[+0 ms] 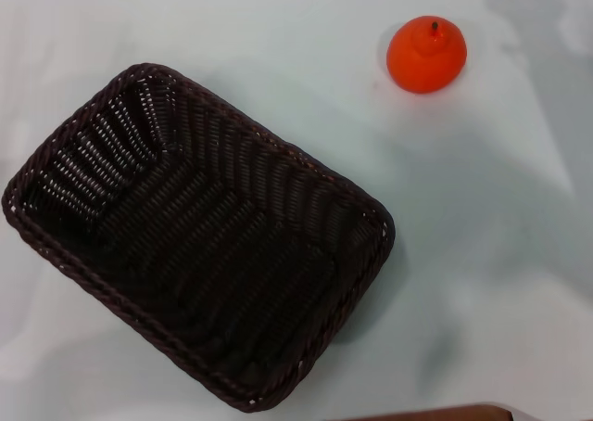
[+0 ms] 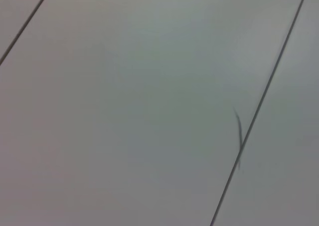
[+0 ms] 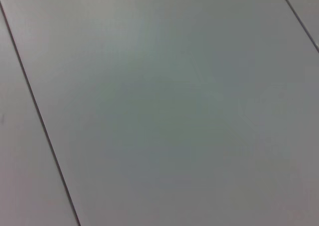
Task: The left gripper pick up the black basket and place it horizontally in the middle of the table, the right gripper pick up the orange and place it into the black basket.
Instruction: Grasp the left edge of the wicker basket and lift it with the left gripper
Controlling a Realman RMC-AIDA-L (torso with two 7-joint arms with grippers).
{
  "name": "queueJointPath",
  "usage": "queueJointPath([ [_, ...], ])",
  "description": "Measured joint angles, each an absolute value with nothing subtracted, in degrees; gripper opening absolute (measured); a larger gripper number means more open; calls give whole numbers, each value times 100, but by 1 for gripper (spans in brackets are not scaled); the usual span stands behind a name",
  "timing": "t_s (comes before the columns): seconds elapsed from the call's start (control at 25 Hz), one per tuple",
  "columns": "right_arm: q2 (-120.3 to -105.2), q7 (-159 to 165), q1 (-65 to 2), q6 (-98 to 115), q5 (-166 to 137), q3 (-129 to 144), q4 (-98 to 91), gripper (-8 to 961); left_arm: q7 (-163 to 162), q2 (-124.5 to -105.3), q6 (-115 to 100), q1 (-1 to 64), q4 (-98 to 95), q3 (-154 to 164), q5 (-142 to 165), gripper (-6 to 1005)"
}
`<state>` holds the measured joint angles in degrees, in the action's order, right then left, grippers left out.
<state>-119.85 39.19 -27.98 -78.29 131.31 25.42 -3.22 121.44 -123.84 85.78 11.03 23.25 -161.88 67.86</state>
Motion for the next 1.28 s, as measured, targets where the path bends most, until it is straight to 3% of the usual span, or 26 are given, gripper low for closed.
queueJointPath([
  [1.28,-11984,3950,-2875,-7900,13131,2531,-337,550,11465,-12327,8927,843,3083,-15995,7054,797],
])
